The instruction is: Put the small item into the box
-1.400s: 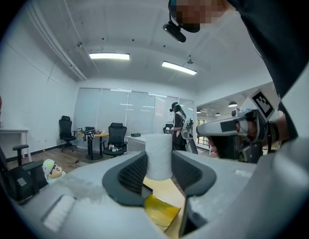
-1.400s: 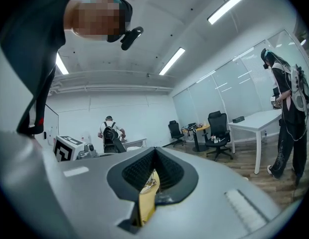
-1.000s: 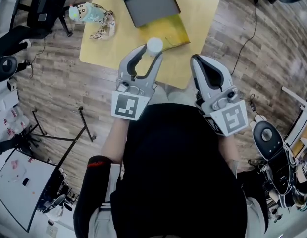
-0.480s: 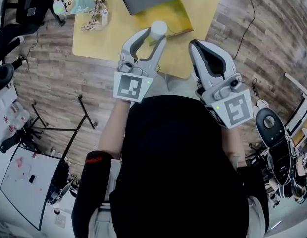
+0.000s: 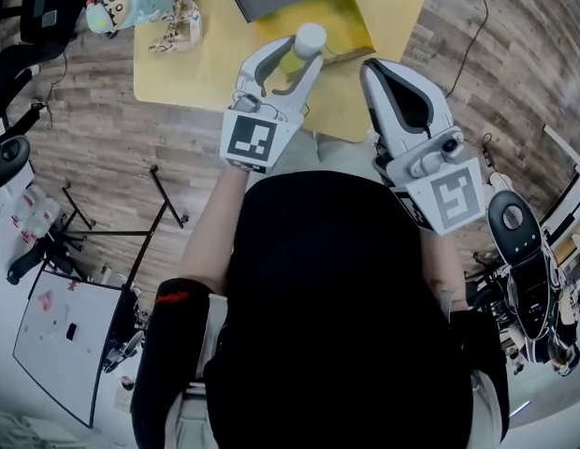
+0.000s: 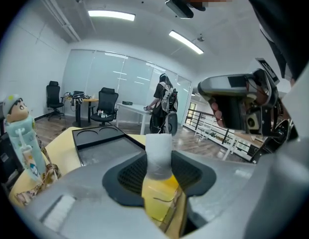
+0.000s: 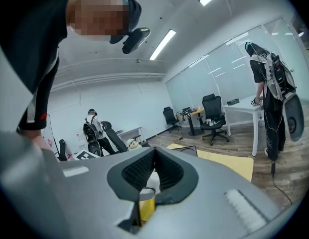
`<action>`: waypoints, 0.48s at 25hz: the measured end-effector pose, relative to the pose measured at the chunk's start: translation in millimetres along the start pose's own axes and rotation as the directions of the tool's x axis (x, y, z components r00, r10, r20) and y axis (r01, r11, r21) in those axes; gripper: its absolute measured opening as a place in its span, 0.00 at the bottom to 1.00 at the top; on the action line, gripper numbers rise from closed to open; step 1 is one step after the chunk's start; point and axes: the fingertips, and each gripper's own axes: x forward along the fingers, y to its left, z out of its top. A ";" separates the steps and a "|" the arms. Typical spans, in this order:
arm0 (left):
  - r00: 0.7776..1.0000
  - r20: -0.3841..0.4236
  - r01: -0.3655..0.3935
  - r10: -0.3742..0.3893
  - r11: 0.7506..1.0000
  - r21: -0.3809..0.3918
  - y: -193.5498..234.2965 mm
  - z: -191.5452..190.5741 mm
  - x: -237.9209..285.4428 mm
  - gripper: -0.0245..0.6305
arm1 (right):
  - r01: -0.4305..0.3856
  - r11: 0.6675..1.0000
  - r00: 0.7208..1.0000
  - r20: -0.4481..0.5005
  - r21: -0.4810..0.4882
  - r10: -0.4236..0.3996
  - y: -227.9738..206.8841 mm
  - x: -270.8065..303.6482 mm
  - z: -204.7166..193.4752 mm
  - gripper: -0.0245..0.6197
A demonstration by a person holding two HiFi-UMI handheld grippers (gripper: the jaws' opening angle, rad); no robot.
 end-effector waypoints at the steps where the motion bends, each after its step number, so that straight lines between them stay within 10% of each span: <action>1: 1.000 -0.010 0.002 -0.002 1.000 -0.001 2.3 -2.7 3.1 0.29 | 0.004 1.000 1.000 0.003 0.003 -0.004 -2.6 2.5 0.3 0.04; 12: 0.989 -0.143 0.051 -0.043 0.997 0.059 18.3 -42.1 32.5 0.29 | 0.041 0.998 0.999 0.001 0.053 -0.042 -24.7 25.5 -0.6 0.04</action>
